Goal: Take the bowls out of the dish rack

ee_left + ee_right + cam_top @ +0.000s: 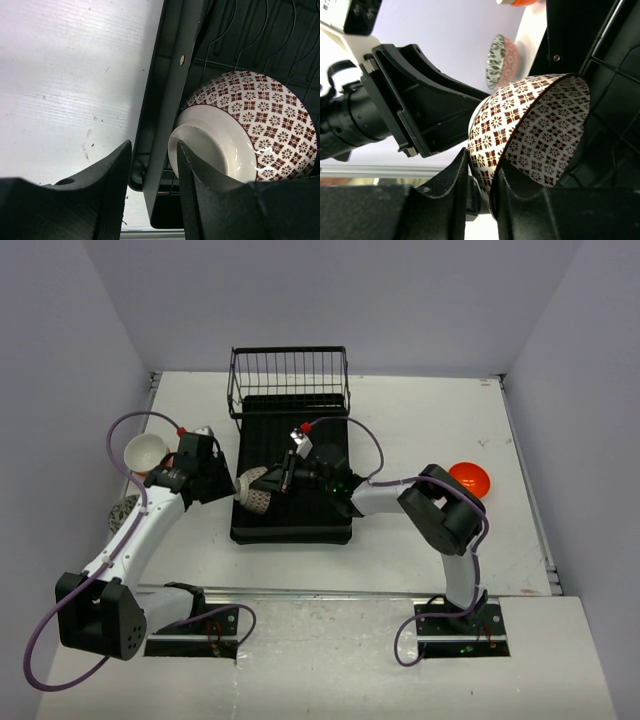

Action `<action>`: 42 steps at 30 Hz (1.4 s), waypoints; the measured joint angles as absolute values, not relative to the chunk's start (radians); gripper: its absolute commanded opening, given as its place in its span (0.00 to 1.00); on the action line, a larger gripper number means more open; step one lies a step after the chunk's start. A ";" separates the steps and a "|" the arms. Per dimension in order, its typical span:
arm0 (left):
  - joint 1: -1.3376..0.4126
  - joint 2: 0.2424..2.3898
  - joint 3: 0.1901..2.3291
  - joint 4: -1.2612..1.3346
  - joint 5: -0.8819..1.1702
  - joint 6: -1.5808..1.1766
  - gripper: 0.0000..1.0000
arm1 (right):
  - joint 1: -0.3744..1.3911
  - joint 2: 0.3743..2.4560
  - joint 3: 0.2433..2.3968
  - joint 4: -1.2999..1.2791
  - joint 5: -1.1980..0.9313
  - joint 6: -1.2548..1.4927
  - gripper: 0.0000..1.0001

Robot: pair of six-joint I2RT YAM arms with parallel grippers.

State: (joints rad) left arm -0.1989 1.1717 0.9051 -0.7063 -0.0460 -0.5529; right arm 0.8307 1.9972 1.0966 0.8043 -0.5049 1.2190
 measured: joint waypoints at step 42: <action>-0.206 1.277 1.122 -0.735 0.006 -0.556 0.57 | 0.826 1.795 0.841 0.991 -0.575 1.357 0.00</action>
State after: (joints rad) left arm -0.2058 1.2774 1.1221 -0.7349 0.0055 -0.5560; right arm 0.8261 1.7954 0.8410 0.9905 -0.5747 1.3575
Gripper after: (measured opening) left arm 0.571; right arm 0.097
